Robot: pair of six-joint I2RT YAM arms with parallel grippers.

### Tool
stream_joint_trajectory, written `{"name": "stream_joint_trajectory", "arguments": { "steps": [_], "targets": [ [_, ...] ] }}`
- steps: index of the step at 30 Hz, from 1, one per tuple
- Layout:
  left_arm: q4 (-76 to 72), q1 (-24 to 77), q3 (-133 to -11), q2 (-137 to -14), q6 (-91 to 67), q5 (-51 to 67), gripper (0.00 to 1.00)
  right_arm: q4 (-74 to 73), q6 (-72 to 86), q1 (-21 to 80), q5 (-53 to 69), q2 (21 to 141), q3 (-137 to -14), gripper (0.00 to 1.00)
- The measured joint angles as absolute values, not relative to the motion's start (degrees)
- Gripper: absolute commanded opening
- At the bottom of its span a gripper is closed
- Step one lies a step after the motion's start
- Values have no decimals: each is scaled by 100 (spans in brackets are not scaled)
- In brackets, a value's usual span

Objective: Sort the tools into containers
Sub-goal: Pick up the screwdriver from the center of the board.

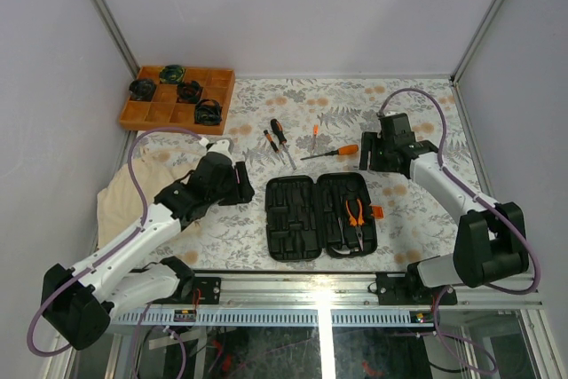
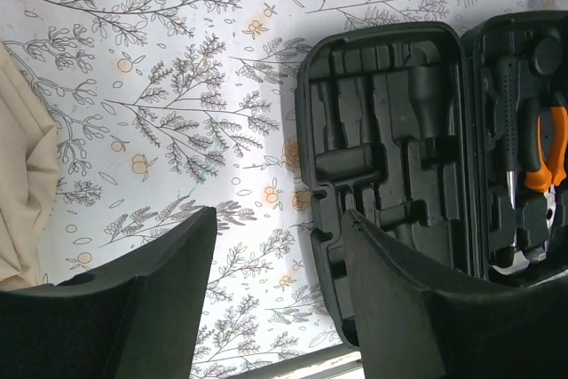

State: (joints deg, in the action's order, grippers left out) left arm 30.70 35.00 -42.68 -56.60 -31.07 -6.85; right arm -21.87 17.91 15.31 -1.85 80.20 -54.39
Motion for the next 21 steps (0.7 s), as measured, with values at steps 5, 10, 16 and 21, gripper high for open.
{"name": "stream_joint_trajectory", "arguments": {
  "steps": [5, 10, 16, 21],
  "targets": [
    [3068, 3157, -4313, -5706, -3089, -523, 57, -2171, 1780, 1531, -183, 8265, -5684, 73],
    [3070, 2639, -4320, -5732, -2980, -272, 57, -2145, 1605, 1531, 25, 8477, -5898, 74],
    [3068, 2464, -4320, -5732, -2875, -158, 58, -2139, 1522, 1531, 298, 8766, -6156, 73],
    [3065, 2464, -4320, -5732, -2849, -75, 57, -2040, 1640, 1531, 421, 8973, -6257, 71]
  ]
}}
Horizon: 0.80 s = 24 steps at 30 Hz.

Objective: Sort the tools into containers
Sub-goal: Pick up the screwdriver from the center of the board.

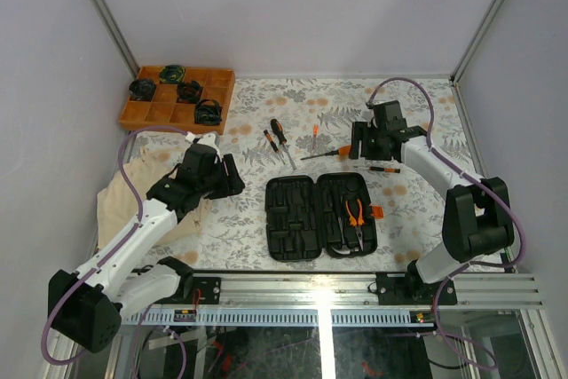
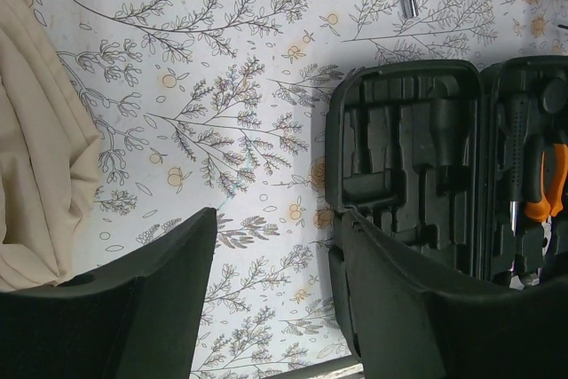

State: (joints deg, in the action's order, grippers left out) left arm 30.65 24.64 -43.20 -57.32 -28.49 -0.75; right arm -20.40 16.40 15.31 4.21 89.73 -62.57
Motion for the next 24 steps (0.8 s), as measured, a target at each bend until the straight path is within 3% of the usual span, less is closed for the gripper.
{"name": "stream_joint_trajectory", "arguments": {
  "steps": [10, 24],
  "targets": [
    [3059, 2464, -4318, -5769, -2840, -8, 58, -1717, 2536, 1645, 261, 9282, -6379, 70],
    [3057, 2464, -4318, -5769, -2838, 3, 58, -1369, 5408, 1697, -701, 9950, -6593, 73]
  ]
}}
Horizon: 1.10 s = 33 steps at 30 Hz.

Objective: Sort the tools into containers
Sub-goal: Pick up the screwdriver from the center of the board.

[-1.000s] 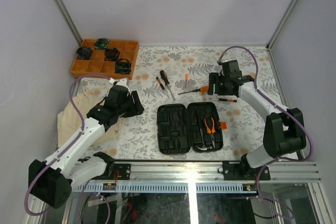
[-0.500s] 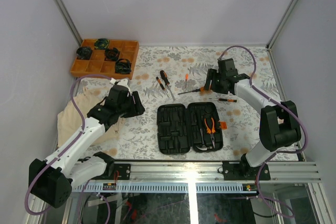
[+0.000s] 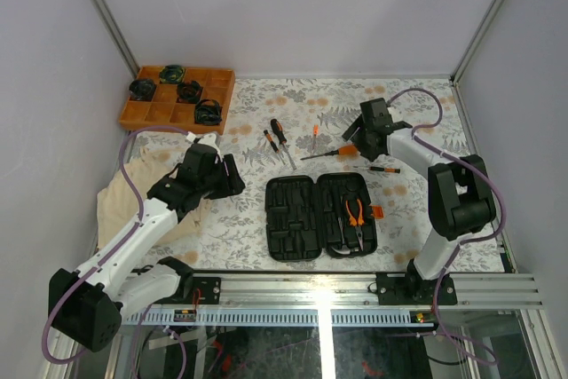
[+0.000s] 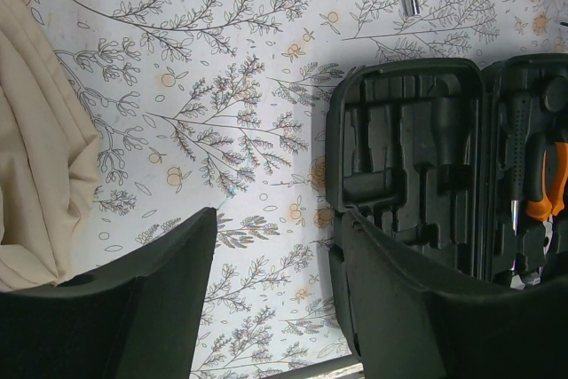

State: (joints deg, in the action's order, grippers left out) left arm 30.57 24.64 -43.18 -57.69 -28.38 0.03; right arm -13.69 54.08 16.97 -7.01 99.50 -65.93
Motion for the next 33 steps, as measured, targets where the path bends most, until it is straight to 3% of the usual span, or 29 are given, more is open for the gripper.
{"name": "stream_joint_trajectory", "arguments": {
  "steps": [21, 33],
  "targets": [
    [3055, 2464, -4318, -5769, -2838, 8, 58, -3057, 7148, 2060, -1758, 11351, -8503, 74],
    [3055, 2464, -4318, -5769, -2832, 8, 57, -3308, 7223, 2143, -1754, 11806, -8689, 68]
  ]
}}
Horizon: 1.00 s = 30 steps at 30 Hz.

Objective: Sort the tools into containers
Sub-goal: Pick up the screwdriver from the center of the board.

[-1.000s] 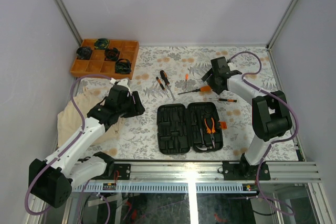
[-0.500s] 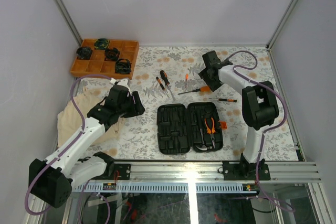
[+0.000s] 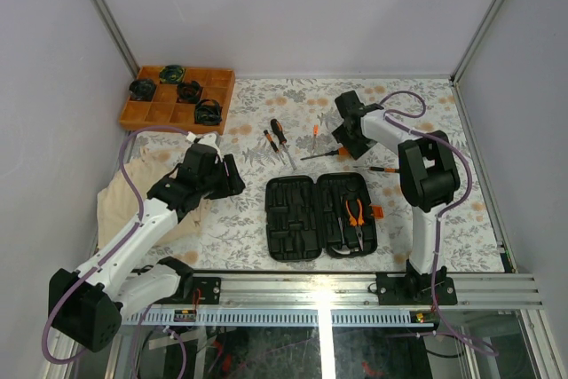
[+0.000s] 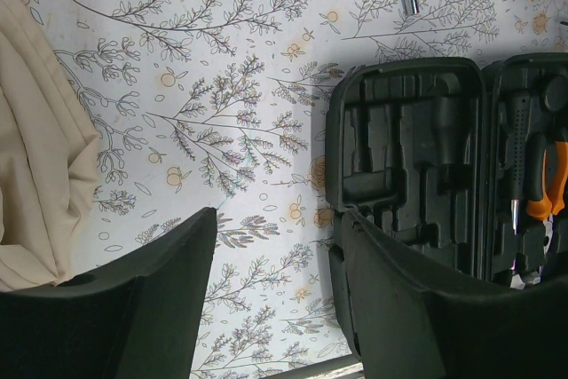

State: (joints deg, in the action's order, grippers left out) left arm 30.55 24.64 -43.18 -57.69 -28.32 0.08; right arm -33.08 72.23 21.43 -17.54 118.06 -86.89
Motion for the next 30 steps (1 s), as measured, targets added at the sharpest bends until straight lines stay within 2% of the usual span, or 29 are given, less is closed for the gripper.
{"name": "stream_joint_trajectory", "arguments": {
  "steps": [16, 22, 30],
  "targets": [
    [3055, 2464, -4318, -5769, -2814, 8, 58, -3310, 7207, 2143, -1776, 11996, -8726, 59],
    [3055, 2464, -4318, -5769, -2814, 8, 58, -3291, 7109, 2143, -1822, 11998, -8724, 43],
    [3055, 2464, -4318, -5769, -2814, 8, 57, -3079, 6866, 2145, -1949, 11928, -8619, 31]
  ]
}}
